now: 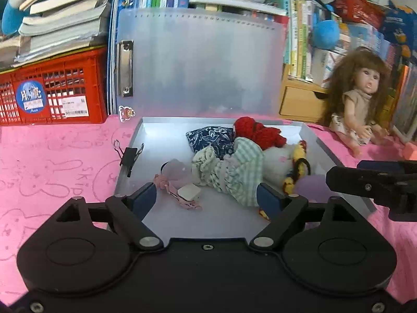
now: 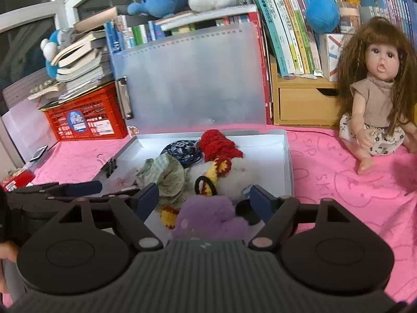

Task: Organize objects
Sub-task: 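Lower both plushes into the tray and open both tools, then withdraw both tools from the tray toward the black discs on the table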

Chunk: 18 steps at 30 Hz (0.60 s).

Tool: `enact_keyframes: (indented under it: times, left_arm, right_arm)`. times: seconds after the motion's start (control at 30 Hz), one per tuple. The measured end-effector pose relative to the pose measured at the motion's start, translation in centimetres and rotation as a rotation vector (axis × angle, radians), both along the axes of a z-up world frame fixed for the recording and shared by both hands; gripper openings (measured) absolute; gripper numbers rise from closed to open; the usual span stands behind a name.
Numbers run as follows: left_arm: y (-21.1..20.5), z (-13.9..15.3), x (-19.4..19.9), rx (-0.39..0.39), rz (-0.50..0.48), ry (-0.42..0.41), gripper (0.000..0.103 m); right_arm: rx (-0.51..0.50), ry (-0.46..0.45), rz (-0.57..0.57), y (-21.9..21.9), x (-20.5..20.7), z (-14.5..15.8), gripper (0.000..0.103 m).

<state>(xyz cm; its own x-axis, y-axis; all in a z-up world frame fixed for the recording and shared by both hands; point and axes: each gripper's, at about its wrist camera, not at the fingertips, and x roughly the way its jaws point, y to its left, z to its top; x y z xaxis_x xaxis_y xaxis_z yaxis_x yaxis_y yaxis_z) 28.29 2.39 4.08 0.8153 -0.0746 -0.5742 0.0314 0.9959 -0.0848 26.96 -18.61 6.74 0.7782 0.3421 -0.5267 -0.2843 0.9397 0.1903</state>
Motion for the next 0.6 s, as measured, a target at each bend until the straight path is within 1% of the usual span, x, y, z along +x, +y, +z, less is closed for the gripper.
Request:
enact_keyframes:
  times: [0.3, 0.47, 0.6]
  left_arm:
    - [0.3, 1.0, -4.4, -0.020, -0.053, -0.021, 0.086]
    - [0.4, 1.4, -7.1, 0.003, -0.086, -0.042, 0.088]
    - [0.7, 1.7, -9.3, 0.003, -0.102, -0.053, 0.089]
  right_arm:
    - [-0.001, -0.027, 0.059, -0.1, -3.8, 0.8, 0.090]
    - [-0.006, -0.053, 0.105, -0.1, -6.2, 1.1, 0.091]
    - [-0.012, -0.069, 0.139, 0.2, -8.0, 1.3, 0.093]
